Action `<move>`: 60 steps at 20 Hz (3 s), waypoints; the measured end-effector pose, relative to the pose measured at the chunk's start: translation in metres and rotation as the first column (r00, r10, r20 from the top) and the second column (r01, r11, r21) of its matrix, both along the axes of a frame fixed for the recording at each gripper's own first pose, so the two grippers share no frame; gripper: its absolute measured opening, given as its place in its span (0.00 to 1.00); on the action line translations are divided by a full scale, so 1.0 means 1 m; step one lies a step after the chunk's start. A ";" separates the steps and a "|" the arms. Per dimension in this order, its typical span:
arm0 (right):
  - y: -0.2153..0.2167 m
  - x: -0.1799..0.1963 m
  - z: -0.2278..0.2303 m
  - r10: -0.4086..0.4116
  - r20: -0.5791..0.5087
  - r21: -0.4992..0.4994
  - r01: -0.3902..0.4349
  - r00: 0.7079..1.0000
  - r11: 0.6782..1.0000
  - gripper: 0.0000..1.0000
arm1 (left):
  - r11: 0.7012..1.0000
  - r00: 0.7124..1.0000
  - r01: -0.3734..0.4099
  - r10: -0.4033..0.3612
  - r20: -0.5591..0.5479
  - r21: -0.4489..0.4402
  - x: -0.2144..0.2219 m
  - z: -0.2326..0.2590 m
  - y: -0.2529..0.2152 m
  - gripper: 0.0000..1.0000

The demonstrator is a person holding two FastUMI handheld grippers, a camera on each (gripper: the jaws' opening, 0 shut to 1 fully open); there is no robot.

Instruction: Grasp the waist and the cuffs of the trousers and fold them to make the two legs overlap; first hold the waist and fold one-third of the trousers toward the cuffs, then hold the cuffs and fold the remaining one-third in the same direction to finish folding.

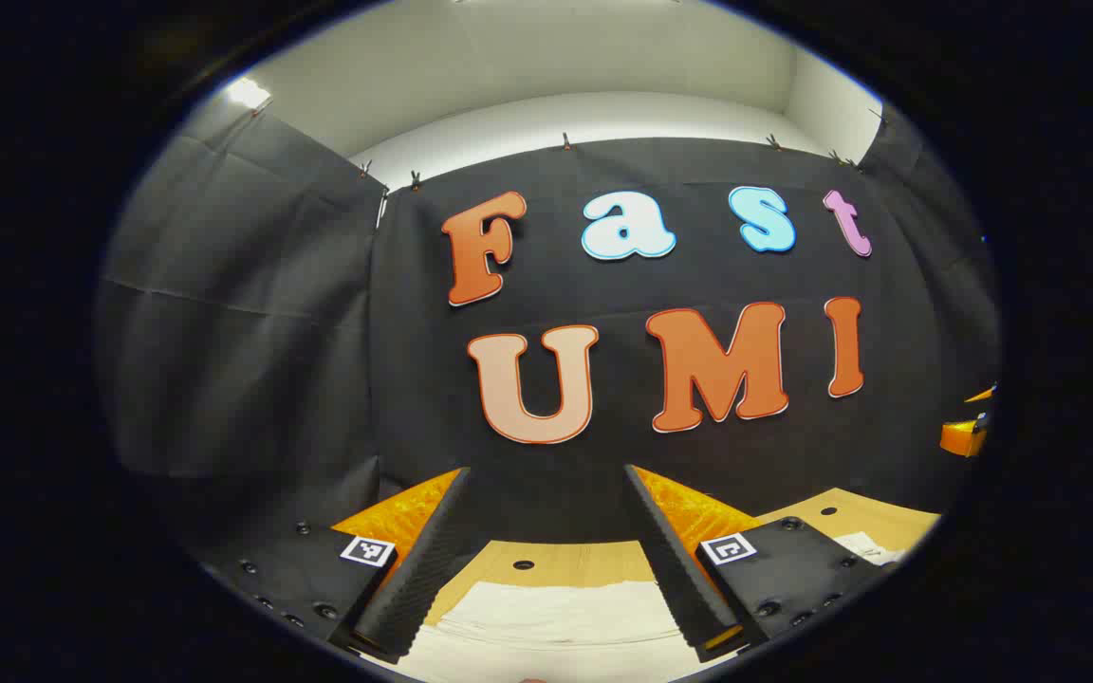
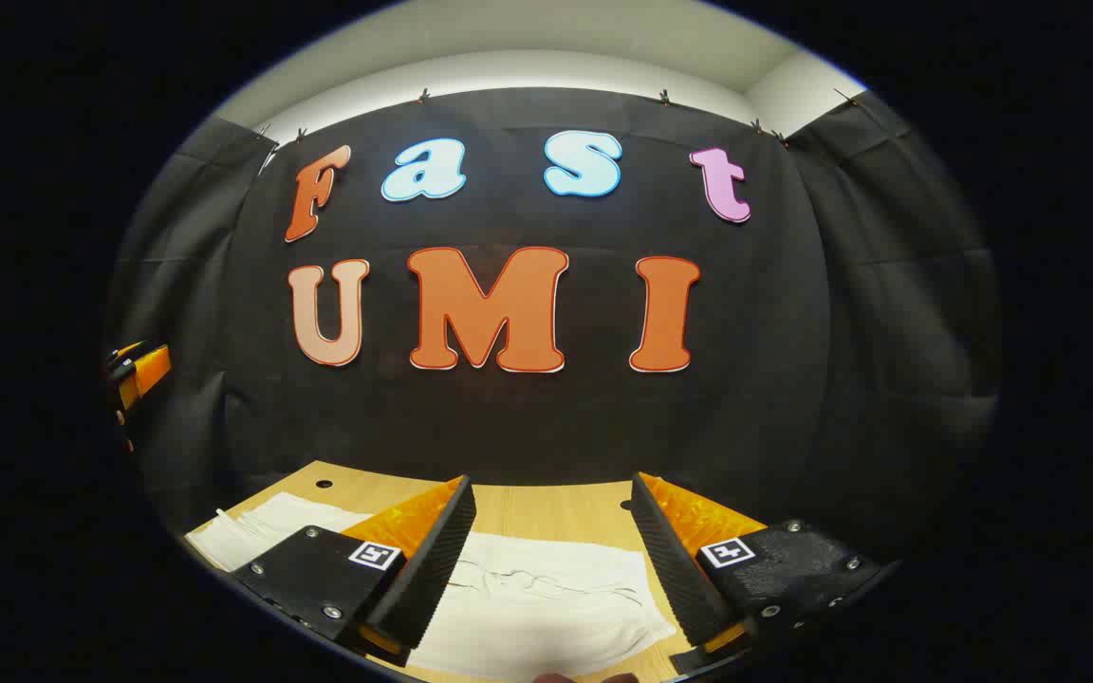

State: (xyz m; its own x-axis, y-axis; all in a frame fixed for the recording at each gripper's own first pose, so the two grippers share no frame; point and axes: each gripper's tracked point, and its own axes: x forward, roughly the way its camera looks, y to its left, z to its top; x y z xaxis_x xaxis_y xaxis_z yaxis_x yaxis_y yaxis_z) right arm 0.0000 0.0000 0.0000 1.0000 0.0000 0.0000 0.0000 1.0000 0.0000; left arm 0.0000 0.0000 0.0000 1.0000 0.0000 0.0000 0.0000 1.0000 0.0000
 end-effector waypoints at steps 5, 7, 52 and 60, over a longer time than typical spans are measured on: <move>0.011 0.015 -0.003 -0.038 0.005 -0.009 0.038 0.999 0.999 0.99 | 1.000 1.000 0.002 -0.003 -0.009 -0.017 0.015 -0.018 0.022 1.00; 0.013 0.023 -0.011 -0.086 -0.013 -0.001 0.086 0.996 0.996 0.99 | 1.000 0.999 0.025 -0.025 -0.022 -0.002 0.028 -0.028 0.034 1.00; -0.058 -0.001 -0.298 -0.088 -0.818 0.225 0.458 0.568 0.860 0.95 | 0.475 0.418 -0.757 -0.175 -0.891 -0.448 -0.111 -0.474 0.233 1.00; -0.033 -0.019 -0.295 -0.097 -0.814 0.255 0.503 0.572 0.826 0.95 | 0.356 0.477 -0.770 -0.232 -0.848 -0.530 -0.084 -0.486 0.241 0.96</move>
